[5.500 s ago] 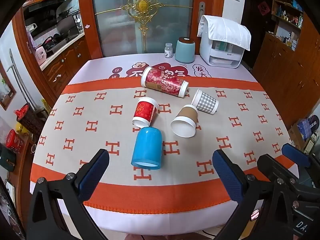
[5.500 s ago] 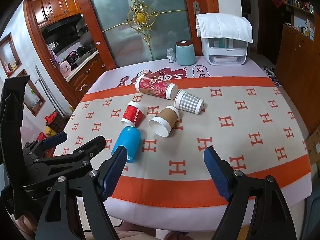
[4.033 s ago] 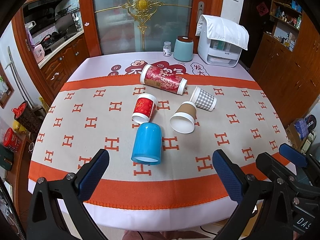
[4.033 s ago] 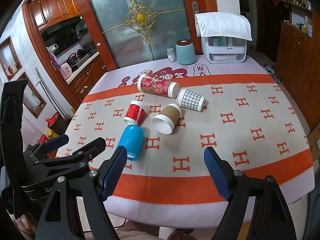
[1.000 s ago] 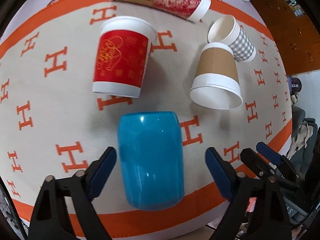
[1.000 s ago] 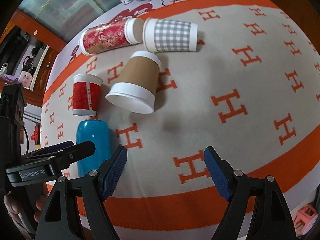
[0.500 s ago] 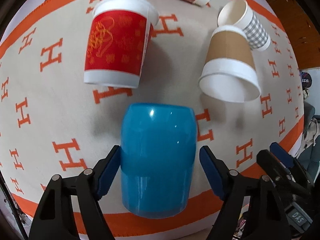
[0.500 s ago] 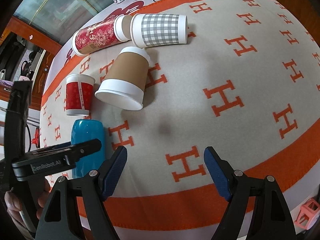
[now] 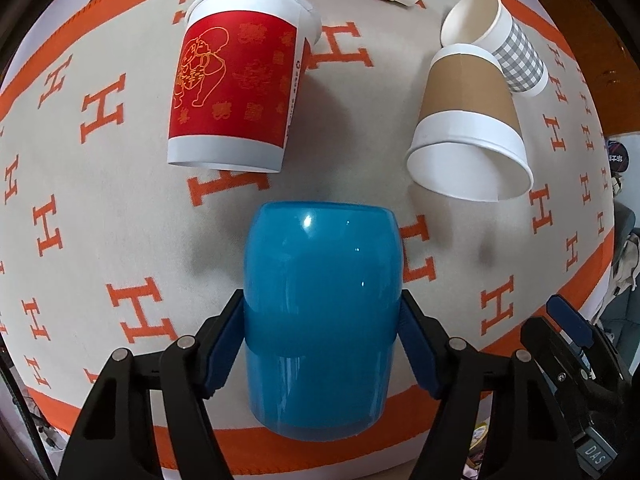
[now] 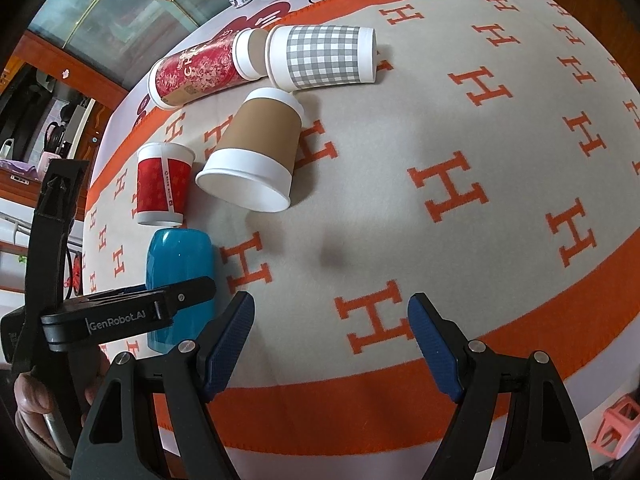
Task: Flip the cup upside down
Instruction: 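Tilt the blue cup upright onto the table and open the left gripper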
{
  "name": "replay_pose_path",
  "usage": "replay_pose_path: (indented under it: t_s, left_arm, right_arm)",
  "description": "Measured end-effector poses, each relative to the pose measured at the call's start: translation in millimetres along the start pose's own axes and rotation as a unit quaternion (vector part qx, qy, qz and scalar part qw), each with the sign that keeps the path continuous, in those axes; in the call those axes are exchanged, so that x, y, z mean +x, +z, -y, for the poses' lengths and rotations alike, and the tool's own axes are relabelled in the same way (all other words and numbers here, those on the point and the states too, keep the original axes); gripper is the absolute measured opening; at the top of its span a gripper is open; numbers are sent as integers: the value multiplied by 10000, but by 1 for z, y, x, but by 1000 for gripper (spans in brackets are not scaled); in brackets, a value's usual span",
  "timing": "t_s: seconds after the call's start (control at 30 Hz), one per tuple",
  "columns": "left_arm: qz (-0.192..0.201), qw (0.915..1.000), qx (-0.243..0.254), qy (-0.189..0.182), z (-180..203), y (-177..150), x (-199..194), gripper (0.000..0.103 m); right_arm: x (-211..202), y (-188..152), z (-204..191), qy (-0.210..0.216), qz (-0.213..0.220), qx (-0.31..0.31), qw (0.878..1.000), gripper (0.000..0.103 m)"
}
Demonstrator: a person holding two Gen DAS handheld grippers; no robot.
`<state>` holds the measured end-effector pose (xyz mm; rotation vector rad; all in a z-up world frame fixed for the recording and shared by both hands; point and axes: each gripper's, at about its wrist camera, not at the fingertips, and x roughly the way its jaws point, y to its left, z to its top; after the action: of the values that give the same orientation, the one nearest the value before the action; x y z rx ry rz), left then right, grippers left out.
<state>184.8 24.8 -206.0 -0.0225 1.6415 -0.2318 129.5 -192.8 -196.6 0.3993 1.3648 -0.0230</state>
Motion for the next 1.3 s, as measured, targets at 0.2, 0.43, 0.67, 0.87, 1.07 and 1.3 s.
replay_pose_path:
  t_s: [0.2,0.43,0.67,0.87,1.07,1.3]
  left_arm:
    - [18,9999,-28,-148,3,-9,-7,70]
    - [84,9989,-27,-458,17,-25,-29,70]
    - [-78,9962,-158,-857,38,-53,-31,70]
    - [-251,9921,-492,-1130,61,-70,-9,70]
    - [-392,9882,-876,-1191,83,-79,23,70]
    - [-117,9873,-1180,-1057,96,-78,30,70]
  right_arm:
    - [-6,-2,3,35,45,16,10000,80]
    - [-18,-6,10,92,117,30,9999,80]
    - [-41,-13,27,107,267,-2,9996,80]
    - [-58,-24,51,86,340,-3,9994,80]
    - [-63,-37,73,23,278,-8,9996,80]
    - [-68,-47,94,-58,250,-43,9997,80]
